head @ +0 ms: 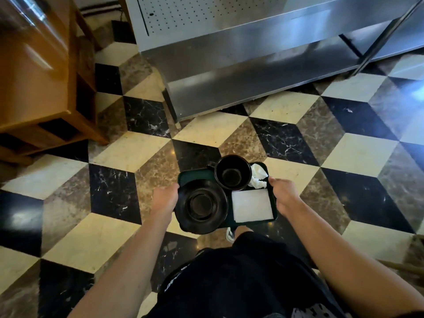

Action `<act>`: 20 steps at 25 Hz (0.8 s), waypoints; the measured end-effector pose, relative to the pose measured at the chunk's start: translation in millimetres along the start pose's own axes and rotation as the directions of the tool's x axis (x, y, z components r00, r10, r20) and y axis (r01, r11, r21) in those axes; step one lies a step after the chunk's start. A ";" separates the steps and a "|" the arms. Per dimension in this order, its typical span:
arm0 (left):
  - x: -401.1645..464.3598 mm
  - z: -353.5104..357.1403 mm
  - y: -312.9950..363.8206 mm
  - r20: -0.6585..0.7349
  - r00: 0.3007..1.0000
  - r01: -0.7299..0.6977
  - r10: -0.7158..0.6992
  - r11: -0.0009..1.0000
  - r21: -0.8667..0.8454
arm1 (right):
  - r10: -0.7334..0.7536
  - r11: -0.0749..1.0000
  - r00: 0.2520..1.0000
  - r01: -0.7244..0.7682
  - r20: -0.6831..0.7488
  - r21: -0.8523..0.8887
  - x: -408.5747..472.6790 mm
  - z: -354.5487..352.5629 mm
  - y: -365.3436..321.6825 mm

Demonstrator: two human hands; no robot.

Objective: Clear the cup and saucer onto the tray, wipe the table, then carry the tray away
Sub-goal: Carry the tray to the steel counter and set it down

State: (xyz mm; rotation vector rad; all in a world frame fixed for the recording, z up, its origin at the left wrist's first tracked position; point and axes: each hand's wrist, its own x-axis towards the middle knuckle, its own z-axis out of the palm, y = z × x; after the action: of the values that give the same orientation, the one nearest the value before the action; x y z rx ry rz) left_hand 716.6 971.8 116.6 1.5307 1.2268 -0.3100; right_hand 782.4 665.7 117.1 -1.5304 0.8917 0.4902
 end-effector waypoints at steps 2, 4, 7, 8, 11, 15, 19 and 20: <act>8.6 18.1 33.8 -0.008 1.000 0.013 -0.013 1.000 -0.023 | 0.009 1.000 1.000 -0.009 0.025 -0.013 25.6 6.1 -35.9; 19.1 37.1 67.3 -0.041 0.999 0.030 -0.032 0.998 -0.048 | 0.019 1.000 0.999 -0.018 0.027 -0.024 55.6 11.4 -67.9; 31.4 62.3 111.8 -0.067 0.997 0.032 -0.037 0.997 -0.077 | 0.027 0.999 0.998 -0.025 0.048 -0.032 95.8 17.5 -112.5; 35.4 71.4 127.2 -0.074 0.997 0.027 -0.032 0.997 -0.068 | 0.027 0.999 0.998 -0.025 0.060 -0.035 106.6 19.5 -128.8; 48.6 92.6 169.2 -0.094 0.996 0.004 -0.010 0.998 -0.064 | 0.013 0.999 0.998 -0.011 0.057 -0.030 131.8 26.4 -173.6; 66.8 111.4 218.7 -0.104 0.995 -0.016 0.006 0.996 -0.087 | -0.002 1.000 0.998 0.004 0.070 -0.030 161.0 36.0 -224.9; 94.3 128.5 272.3 -0.112 0.993 -0.049 0.039 0.995 -0.083 | -0.023 1.000 0.998 0.024 0.061 -0.019 193.9 54.5 -279.6; 102.9 131.6 286.7 -0.119 0.992 -0.058 0.046 0.994 -0.096 | -0.031 0.999 0.998 0.032 0.056 -0.014 202.2 60.6 -293.5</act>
State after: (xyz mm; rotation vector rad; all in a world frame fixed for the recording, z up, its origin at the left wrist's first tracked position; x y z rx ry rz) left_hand 1045.6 953.2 155.9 1.5095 1.2721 -0.1250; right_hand 1143.0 663.1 142.9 -1.5348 0.8214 0.5153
